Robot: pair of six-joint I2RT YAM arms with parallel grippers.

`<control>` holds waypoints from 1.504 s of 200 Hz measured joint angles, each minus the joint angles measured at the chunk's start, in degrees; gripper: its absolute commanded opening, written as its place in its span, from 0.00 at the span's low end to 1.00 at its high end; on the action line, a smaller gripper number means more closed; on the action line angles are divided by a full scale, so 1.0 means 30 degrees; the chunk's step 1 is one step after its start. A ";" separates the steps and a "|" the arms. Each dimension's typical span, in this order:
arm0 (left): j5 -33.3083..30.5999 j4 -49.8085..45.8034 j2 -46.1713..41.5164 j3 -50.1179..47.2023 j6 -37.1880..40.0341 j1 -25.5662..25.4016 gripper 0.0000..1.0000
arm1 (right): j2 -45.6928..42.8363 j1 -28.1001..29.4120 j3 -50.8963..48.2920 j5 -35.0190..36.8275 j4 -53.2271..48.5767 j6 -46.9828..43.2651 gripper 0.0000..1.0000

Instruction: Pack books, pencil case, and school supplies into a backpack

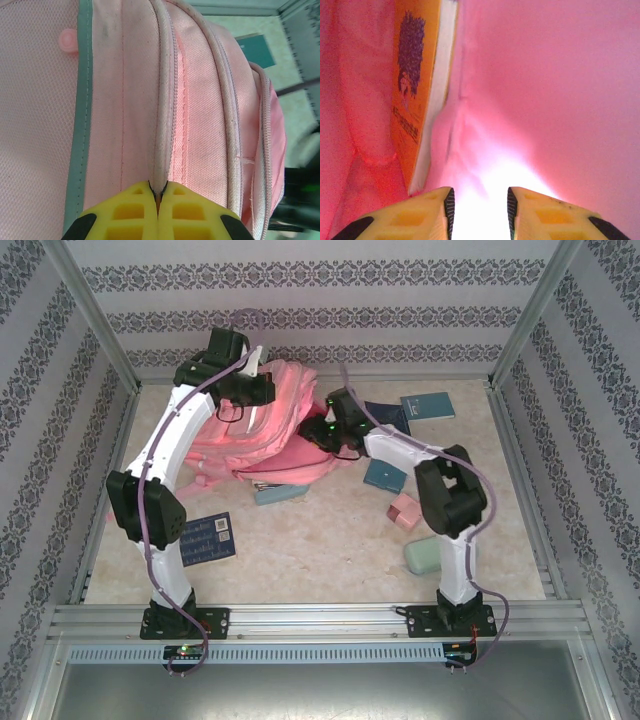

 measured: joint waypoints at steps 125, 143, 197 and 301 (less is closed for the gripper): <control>-0.0189 0.1231 0.2047 -0.1690 -0.0532 0.0044 0.52 | -0.0918 -0.6557 -0.1049 0.4721 -0.5544 -0.5763 0.37; -0.0036 0.1698 0.1698 -0.2616 -0.1282 -0.0146 0.52 | 0.0627 -0.6601 0.0459 0.5122 -0.6630 -0.6346 0.36; 0.1035 0.4459 0.1064 -0.4371 -0.4401 -0.1341 0.52 | 0.2390 -0.5909 0.2135 0.4867 -0.8167 -0.6652 0.36; 0.1902 0.6076 0.5195 -0.2317 -0.6827 -0.3315 0.52 | 0.0197 -0.2120 -0.1887 0.3636 -0.6462 -0.4772 0.37</control>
